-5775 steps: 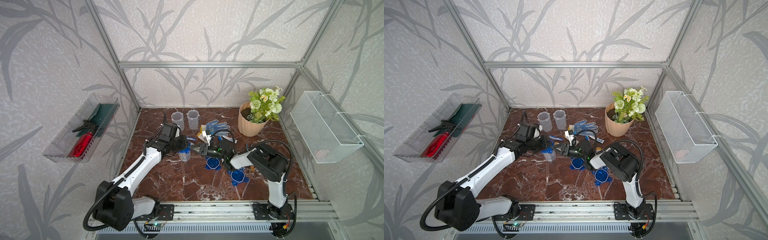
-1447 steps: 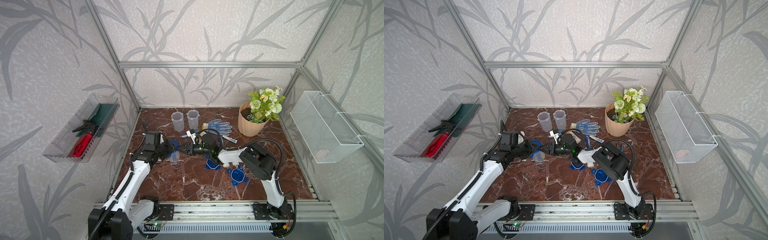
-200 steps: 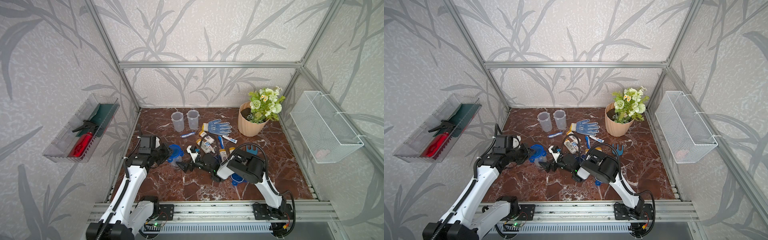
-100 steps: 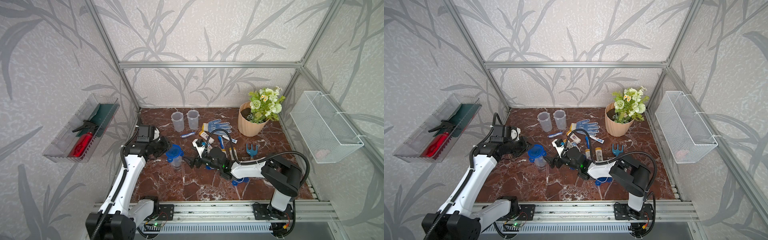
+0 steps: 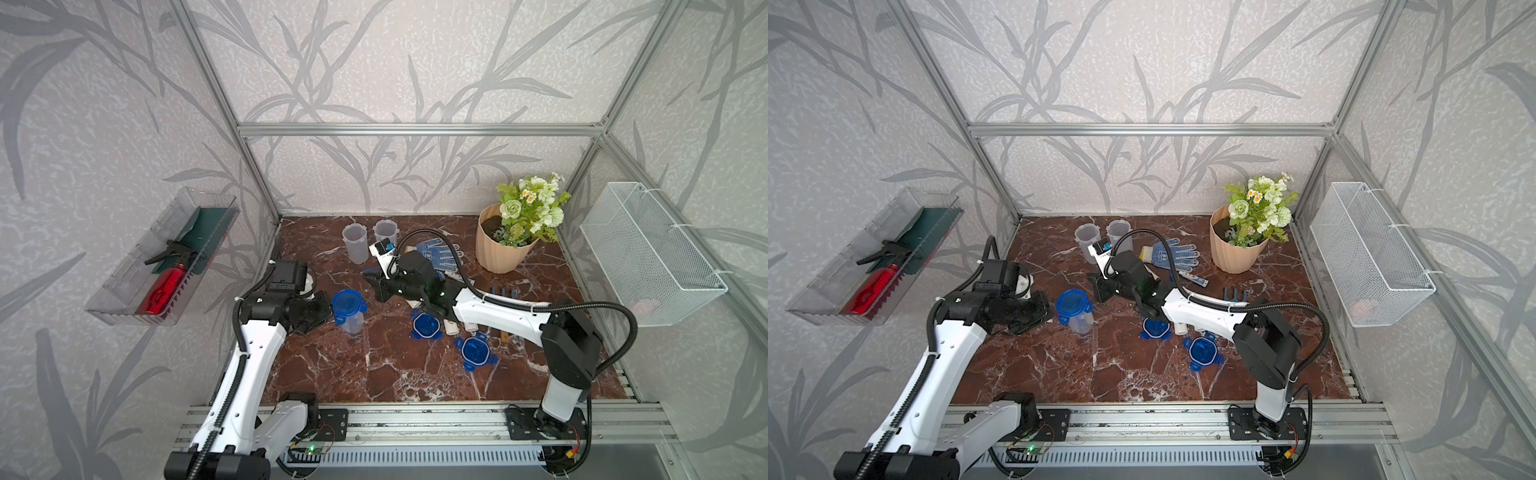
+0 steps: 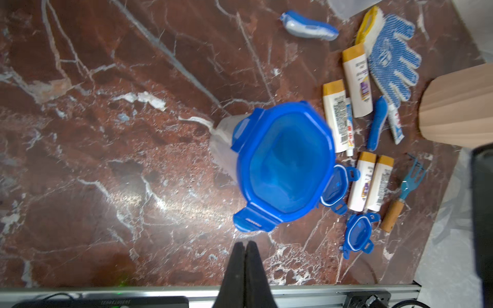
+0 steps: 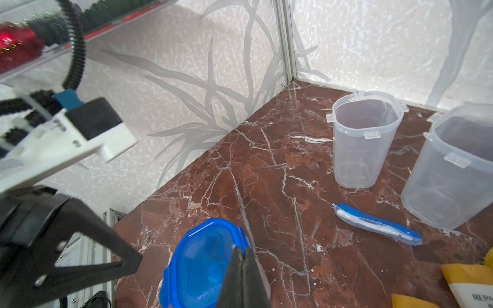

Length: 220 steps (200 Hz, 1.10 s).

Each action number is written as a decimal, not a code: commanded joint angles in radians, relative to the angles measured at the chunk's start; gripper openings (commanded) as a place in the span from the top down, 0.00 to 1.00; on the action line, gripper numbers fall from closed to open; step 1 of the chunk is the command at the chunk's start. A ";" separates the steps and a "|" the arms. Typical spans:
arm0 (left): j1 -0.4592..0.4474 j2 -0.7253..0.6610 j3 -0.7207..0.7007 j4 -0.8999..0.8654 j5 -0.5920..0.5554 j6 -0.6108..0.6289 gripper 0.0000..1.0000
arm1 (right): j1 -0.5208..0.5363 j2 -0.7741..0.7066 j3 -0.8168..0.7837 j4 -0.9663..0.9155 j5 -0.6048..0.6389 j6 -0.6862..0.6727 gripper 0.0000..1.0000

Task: Take out toiletry kits
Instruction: Adjust the container at the center of the board.

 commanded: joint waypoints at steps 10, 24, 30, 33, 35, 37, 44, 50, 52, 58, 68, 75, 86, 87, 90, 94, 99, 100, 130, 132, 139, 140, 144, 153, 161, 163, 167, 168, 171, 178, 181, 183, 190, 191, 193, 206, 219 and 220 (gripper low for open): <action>0.010 0.025 -0.028 -0.034 -0.059 0.017 1.00 | -0.003 0.106 0.107 -0.213 0.016 -0.010 1.00; 0.012 0.057 -0.027 -0.006 -0.069 0.006 1.00 | -0.003 0.140 0.139 -0.242 0.032 -0.037 1.00; 0.012 0.071 -0.028 0.010 -0.073 0.001 1.00 | -0.004 0.151 0.144 -0.248 0.044 -0.048 1.00; 0.012 0.078 -0.027 0.019 -0.074 -0.001 1.00 | -0.003 0.157 0.146 -0.251 0.050 -0.051 1.00; 0.012 0.083 -0.028 0.024 -0.076 -0.003 1.00 | -0.003 0.159 0.147 -0.252 0.054 -0.052 1.00; 0.013 0.086 -0.027 0.030 -0.077 -0.005 1.00 | -0.003 0.162 0.147 -0.255 0.057 -0.052 1.00; 0.014 0.104 -0.022 0.048 -0.080 -0.007 1.00 | -0.003 0.170 0.147 -0.259 0.061 -0.054 1.00; 0.015 0.119 -0.013 0.057 -0.085 -0.007 1.00 | -0.004 0.176 0.146 -0.263 0.056 -0.054 1.00; 0.016 0.125 -0.010 0.059 -0.088 -0.008 1.00 | -0.003 0.176 0.145 -0.263 0.052 -0.053 1.00; 0.017 0.141 0.002 0.064 -0.099 -0.012 1.00 | -0.002 0.178 0.141 -0.263 0.042 -0.051 1.00; 0.017 0.162 0.014 0.086 -0.098 -0.018 1.00 | 0.001 0.179 0.133 -0.258 0.030 -0.050 1.00; 0.018 0.174 0.020 0.103 -0.090 -0.024 1.00 | 0.005 0.175 0.129 -0.259 0.027 -0.052 1.00; 0.017 0.198 0.029 0.127 -0.083 -0.031 1.00 | 0.011 0.166 0.120 -0.263 0.029 -0.060 1.00; 0.017 0.200 0.031 0.129 -0.084 -0.030 1.00 | 0.012 0.166 0.120 -0.263 0.029 -0.061 1.00; 0.017 0.209 0.034 0.131 -0.085 -0.032 1.00 | 0.014 0.162 0.118 -0.265 0.031 -0.064 1.00; 0.017 0.219 0.039 0.134 -0.088 -0.032 1.00 | 0.018 0.159 0.116 -0.268 0.032 -0.067 1.00; 0.017 0.234 0.045 0.138 -0.091 -0.034 1.00 | 0.020 0.154 0.113 -0.271 0.032 -0.069 1.00; 0.017 0.236 0.046 0.139 -0.092 -0.034 1.00 | 0.021 0.154 0.113 -0.271 0.031 -0.070 1.00; 0.020 0.293 0.082 0.160 -0.072 -0.054 1.00 | 0.043 0.129 0.105 -0.294 0.028 -0.085 1.00; 0.020 0.298 0.086 0.158 -0.072 -0.056 1.00 | 0.046 0.128 0.105 -0.298 0.027 -0.086 1.00; 0.021 0.307 0.098 0.153 -0.071 -0.061 1.00 | 0.052 0.125 0.105 -0.305 0.023 -0.088 1.00; 0.021 0.307 0.099 0.153 -0.072 -0.062 1.00 | 0.053 0.124 0.105 -0.306 0.023 -0.088 1.00; 0.021 0.312 0.106 0.153 -0.070 -0.064 1.00 | 0.056 0.122 0.103 -0.307 0.022 -0.089 1.00; 0.020 0.320 0.113 0.159 -0.070 -0.072 1.00 | 0.065 0.117 0.091 -0.305 0.025 -0.094 1.00; 0.020 0.323 0.119 0.163 -0.075 -0.081 1.00 | 0.071 0.113 0.082 -0.304 0.031 -0.097 1.00; 0.020 0.323 0.121 0.164 -0.075 -0.082 1.00 | 0.073 0.110 0.080 -0.305 0.031 -0.097 1.00; 0.021 0.325 0.125 0.166 -0.080 -0.084 1.00 | 0.074 0.109 0.075 -0.306 0.033 -0.097 1.00; 0.021 0.327 0.125 0.166 -0.081 -0.085 1.00 | 0.074 0.108 0.075 -0.306 0.033 -0.096 1.00; 0.020 0.329 0.127 0.167 -0.085 -0.087 1.00 | 0.073 0.107 0.072 -0.305 0.032 -0.094 1.00; 0.021 0.335 0.135 0.167 -0.096 -0.091 1.00 | 0.073 0.104 0.066 -0.305 0.032 -0.092 1.00; 0.020 0.337 0.139 0.165 -0.101 -0.093 1.00 | 0.073 0.104 0.063 -0.305 0.031 -0.090 1.00; 0.021 0.339 0.142 0.166 -0.104 -0.094 1.00 | 0.074 0.103 0.063 -0.305 0.030 -0.089 1.00; 0.020 0.346 0.147 0.169 -0.110 -0.097 1.00 | 0.073 0.099 0.056 -0.303 0.027 -0.084 1.00; 0.020 0.347 0.148 0.169 -0.111 -0.098 1.00 | 0.073 0.098 0.055 -0.304 0.027 -0.084 1.00; 0.021 0.348 0.150 0.170 -0.112 -0.099 1.00 | 0.089 0.099 0.054 -0.304 0.027 -0.083 1.00; 0.020 0.362 0.162 0.173 -0.118 -0.105 1.00 | 0.113 0.097 0.050 -0.307 0.024 -0.079 1.00; 0.020 0.372 0.166 0.188 -0.115 -0.117 1.00 | 0.124 0.096 0.049 -0.308 0.021 -0.079 1.00; 0.020 0.374 0.167 0.189 -0.115 -0.118 1.00 | 0.124 0.096 0.049 -0.308 0.021 -0.079 1.00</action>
